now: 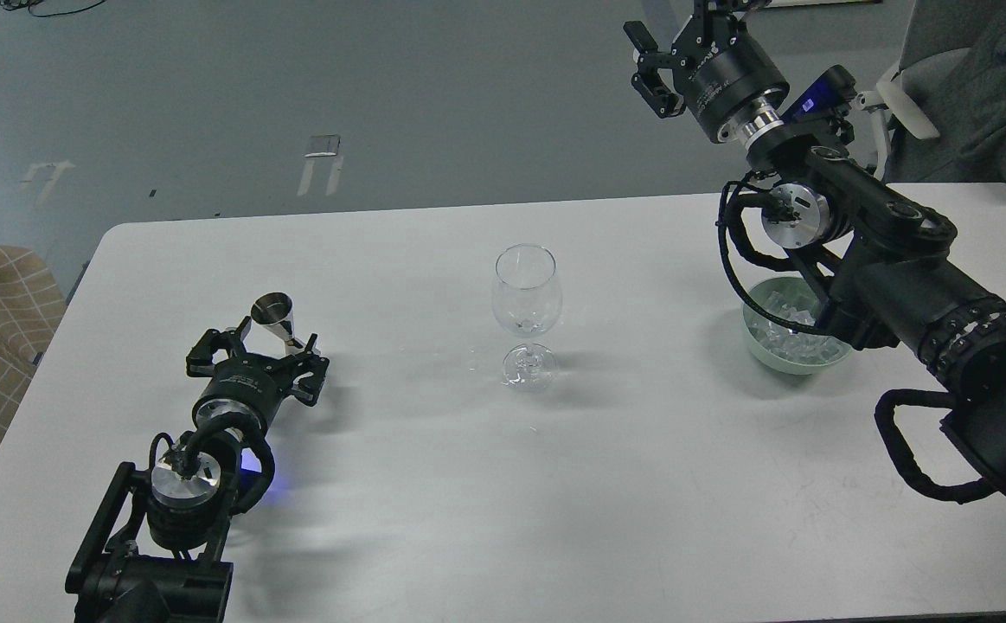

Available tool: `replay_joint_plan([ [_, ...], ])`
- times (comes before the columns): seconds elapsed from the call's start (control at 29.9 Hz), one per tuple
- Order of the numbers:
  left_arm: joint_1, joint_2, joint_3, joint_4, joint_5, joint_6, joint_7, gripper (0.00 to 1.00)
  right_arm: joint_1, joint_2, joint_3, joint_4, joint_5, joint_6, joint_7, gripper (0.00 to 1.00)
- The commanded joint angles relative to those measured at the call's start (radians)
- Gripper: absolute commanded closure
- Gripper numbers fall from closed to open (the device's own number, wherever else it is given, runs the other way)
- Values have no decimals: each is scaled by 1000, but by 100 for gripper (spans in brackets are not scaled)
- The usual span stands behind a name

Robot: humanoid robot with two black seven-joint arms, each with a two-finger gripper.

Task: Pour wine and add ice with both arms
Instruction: 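Close the left gripper on the silver jigger and lift it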

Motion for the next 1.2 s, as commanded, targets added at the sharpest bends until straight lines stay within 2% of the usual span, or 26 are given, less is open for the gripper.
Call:
replay_joint_plan([
  [0.0, -5, 0, 0, 14, 0, -14, 0, 47, -2, 0, 1, 0, 0, 0, 0, 0],
  [0.1, -8, 0, 0, 16, 22, -25, -2, 54, -2, 0, -1, 0, 0, -1, 0, 0],
  [0.27, -17, 0, -1, 34, 40, -27, -5, 57, -5, 0, -1, 0, 0, 0, 0, 0],
  [0.33, -19, 0, -3, 36, 39, -33, -5, 61, -5, 0, 1, 0, 0, 0, 0, 0],
  [0.43, -19, 0, -3, 37, 39, -40, -5, 76, -5, 0, 1, 0, 0, 0, 0, 0],
  [0.47, -20, 0, -3, 37, 39, -42, -6, 84, -5, 0, 1, 0, 0, 0, 0, 0],
  [0.57, -20, 0, -3, 40, 39, -47, -12, 95, -4, 0, 1, 0, 0, 0, 0, 0],
  [0.63, -20, 0, -5, 42, 39, -47, -14, 99, -4, 0, 1, 0, 0, 0, 0, 0],
  [1.04, -45, 0, -12, 25, 22, -40, -26, 100, -5, 0, -1, 0, 0, 0, 0, 0],
  [1.17, -68, 0, -8, 3, 22, -31, -18, 100, -5, 0, -1, 0, 0, 0, 0, 0],
])
